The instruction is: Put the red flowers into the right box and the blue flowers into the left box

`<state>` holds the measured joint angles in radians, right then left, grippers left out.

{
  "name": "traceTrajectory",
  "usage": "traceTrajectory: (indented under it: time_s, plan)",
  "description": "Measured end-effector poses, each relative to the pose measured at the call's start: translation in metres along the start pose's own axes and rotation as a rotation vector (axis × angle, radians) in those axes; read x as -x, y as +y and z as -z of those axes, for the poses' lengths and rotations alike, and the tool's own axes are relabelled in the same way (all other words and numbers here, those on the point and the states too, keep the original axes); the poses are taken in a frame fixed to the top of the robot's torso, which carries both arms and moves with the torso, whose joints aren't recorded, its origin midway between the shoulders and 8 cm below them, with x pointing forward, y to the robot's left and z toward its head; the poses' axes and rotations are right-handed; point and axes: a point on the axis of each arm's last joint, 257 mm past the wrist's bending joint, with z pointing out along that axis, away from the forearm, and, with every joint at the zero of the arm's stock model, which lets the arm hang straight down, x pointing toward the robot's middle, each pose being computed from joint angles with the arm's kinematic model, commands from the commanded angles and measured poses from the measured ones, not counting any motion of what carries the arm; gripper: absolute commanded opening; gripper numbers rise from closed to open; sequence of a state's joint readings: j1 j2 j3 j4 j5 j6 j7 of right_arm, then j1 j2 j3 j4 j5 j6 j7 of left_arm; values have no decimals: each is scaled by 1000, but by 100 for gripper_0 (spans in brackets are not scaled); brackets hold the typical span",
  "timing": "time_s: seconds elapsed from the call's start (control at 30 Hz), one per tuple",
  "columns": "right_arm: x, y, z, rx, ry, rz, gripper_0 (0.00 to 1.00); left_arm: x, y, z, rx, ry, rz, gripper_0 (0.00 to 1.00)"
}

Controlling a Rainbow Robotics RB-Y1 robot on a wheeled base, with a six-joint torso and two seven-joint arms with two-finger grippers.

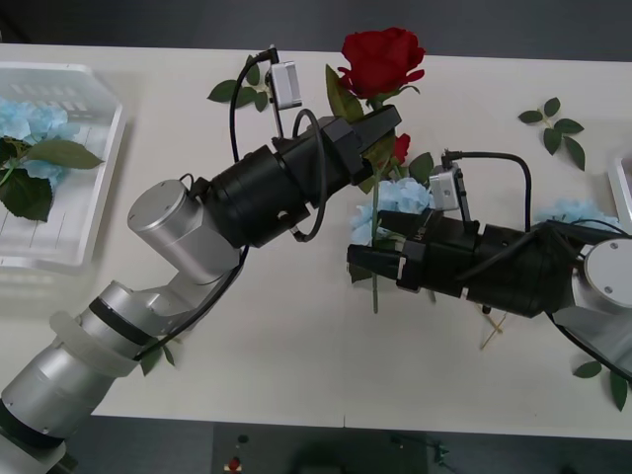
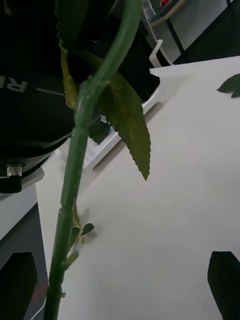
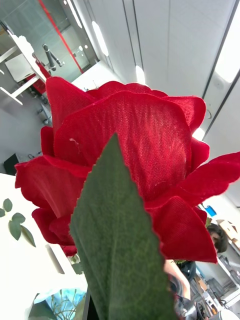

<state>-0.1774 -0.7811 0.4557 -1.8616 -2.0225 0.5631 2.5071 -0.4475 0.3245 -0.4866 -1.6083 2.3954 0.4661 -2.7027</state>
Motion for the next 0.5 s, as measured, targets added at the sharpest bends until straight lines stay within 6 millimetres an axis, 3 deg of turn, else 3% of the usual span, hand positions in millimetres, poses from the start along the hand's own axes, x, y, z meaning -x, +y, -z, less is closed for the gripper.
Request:
traceTrajectory:
  time_s: [0.1, 0.13, 0.17, 0.2, 0.5]
  plan:
    - [4, 9, -3, 28, -25, -59, 100, 0, 0, 0, 0, 0, 0, 0]
    - [3, 11, -4, 36, -25, -72, 81, 0, 0, 0, 0, 0, 0, 0]
    - [2, 14, -5, 42, -25, -82, 55, 0, 0, 0, 0, 0, 0, 0]
    - [1, 16, -7, 49, -25, -89, 3, 0, 0, 0, 0, 0, 0, 0]
    - [6, 22, -12, 70, -27, -97, 0, 0, 0, 0, 0, 0, 0, 0]
